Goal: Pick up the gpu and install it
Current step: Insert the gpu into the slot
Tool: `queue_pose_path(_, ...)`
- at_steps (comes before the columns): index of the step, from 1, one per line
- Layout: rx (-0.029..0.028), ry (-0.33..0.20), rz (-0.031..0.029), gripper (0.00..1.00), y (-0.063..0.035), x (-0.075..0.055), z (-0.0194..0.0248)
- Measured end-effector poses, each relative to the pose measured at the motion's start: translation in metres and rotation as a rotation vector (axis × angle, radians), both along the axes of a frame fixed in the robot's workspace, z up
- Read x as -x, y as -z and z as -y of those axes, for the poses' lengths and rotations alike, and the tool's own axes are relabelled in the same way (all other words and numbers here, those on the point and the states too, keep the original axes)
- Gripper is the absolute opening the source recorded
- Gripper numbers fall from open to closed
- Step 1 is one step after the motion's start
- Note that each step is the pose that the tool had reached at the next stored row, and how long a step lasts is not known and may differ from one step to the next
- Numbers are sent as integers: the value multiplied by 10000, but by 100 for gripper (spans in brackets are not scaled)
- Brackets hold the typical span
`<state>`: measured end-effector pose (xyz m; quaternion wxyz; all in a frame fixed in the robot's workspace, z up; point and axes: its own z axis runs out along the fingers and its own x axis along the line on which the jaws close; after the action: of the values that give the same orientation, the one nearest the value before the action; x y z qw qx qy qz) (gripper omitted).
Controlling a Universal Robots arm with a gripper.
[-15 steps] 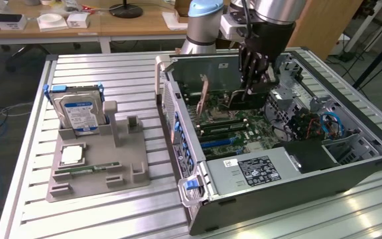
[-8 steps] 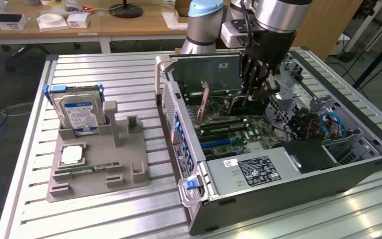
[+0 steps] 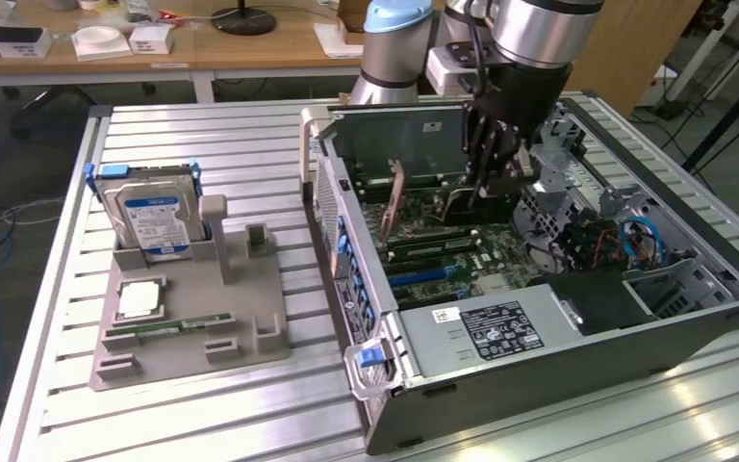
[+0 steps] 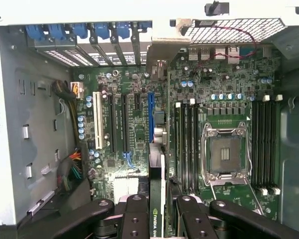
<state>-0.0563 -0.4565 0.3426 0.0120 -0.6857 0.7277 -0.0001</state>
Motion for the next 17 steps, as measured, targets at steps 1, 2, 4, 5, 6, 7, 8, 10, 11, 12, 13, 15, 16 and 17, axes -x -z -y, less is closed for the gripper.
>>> queue_pose_path(1,1,1,0,26,16,8,0)
queue_pose_path(2,2,0,0,26,32,18,0)
queue_pose_path(4,5,0,1,26,69,28,0)
queue_pose_path(5,8,-1,0,26,86,28,1)
queue_pose_path(6,9,-2,0,26,104,29,3)
queue_pose_path(7,10,-1,1,26,120,30,5)
queue_pose_path(8,13,1,0,26,137,31,7)
queue_pose_path(10,20,1,1,26,164,31,10)
queue_pose_path(11,27,1,1,26,175,32,12)
queue_pose_path(12,33,0,1,26,185,32,15)
queue_pose_path(13,41,0,0,26,194,33,17)
queue_pose_path(15,48,-2,0,26,214,35,22)
queue_pose_path(16,49,-2,1,26,224,36,24)
queue_pose_path(17,52,0,1,26,235,38,26)
